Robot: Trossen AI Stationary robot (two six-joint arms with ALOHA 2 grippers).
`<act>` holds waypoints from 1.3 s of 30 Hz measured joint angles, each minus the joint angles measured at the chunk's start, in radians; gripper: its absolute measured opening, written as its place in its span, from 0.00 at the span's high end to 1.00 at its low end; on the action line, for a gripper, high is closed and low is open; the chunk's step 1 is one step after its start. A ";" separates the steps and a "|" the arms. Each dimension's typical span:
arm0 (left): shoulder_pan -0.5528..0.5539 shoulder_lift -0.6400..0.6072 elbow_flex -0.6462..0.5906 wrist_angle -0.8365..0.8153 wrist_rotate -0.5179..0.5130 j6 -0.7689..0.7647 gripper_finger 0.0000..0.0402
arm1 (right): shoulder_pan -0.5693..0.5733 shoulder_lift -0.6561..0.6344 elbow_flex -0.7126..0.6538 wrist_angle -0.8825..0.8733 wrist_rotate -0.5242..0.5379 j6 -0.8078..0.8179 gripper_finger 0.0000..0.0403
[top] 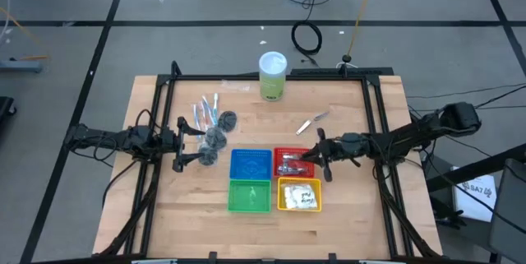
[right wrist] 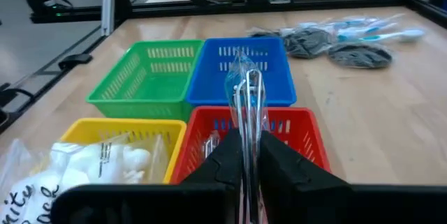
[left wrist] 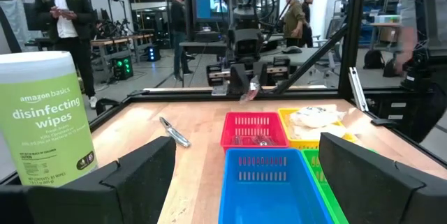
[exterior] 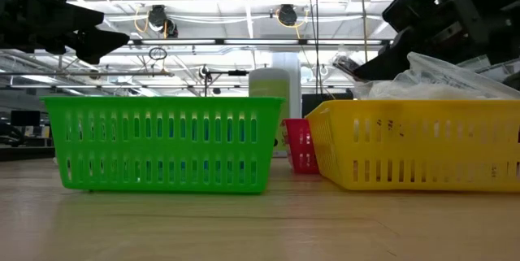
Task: Pick & Place Travel size toiletries
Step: Put the nail cutter into the red basket
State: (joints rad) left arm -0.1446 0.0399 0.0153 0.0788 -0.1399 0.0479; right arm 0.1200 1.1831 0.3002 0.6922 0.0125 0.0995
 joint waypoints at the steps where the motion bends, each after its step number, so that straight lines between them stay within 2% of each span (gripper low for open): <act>1: 0.000 0.000 0.000 0.000 0.000 0.000 0.14 | 0.015 0.000 0.000 0.000 0.016 0.004 0.96; 9: 0.000 0.000 0.000 0.000 0.000 0.000 0.14 | 0.087 0.021 0.000 0.000 0.040 0.020 0.96; 18: 0.000 0.000 0.000 0.000 0.000 0.000 0.14 | 0.090 0.027 0.015 -0.009 0.072 0.045 0.96; 29: 0.000 0.000 0.000 0.000 0.000 0.000 0.14 | 0.085 0.181 0.239 -0.328 0.065 -0.022 0.96; 39: 0.000 0.000 0.000 0.000 0.000 0.000 0.14 | 0.084 0.253 0.264 -0.345 0.065 -0.038 0.96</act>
State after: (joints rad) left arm -0.1445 0.0400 0.0154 0.0792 -0.1400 0.0479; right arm 0.2039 1.4364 0.5644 0.3470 0.0772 0.0620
